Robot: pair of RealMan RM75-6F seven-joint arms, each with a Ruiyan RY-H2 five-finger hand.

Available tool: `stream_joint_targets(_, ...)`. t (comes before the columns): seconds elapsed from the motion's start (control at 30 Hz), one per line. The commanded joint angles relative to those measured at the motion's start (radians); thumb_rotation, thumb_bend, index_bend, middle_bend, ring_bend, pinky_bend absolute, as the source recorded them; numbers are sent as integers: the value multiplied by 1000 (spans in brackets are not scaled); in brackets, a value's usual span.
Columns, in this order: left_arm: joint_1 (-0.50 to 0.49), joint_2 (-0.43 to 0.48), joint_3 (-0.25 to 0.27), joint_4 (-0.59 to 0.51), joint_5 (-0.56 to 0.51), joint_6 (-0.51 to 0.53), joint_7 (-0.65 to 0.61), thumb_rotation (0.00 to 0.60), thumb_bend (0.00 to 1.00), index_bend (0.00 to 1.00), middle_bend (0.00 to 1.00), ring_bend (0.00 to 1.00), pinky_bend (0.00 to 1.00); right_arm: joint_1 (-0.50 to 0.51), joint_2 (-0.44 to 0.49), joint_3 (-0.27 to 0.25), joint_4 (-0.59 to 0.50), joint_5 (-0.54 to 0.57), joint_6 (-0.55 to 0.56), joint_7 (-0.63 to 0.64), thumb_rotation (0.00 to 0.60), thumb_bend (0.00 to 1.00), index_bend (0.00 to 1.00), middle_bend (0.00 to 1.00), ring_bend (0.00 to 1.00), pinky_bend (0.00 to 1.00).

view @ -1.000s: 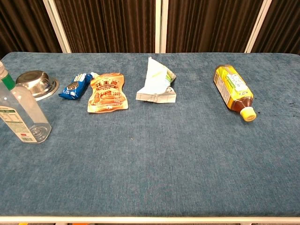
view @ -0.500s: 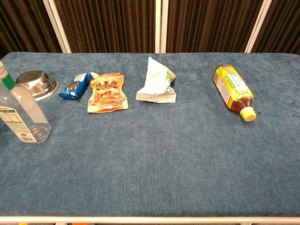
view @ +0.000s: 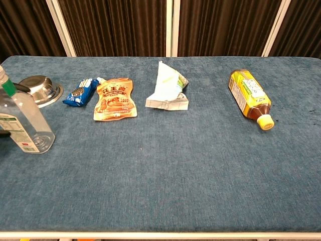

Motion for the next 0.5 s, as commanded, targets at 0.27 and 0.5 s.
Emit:
stream_joint_targets(0.27,2,-150,39,196,11,51,-207,600,58,171,132,100,128,-5,-4,-1,-26,-3,5,-32,600,185,56,63,0,0)
stream_joint_targets(0.5,8,-229,44,301,-1,64,-236,600,58,212,172,121,145,-11,-6,-5,-40,-6,9,-49,600,185,56,62,0,0)
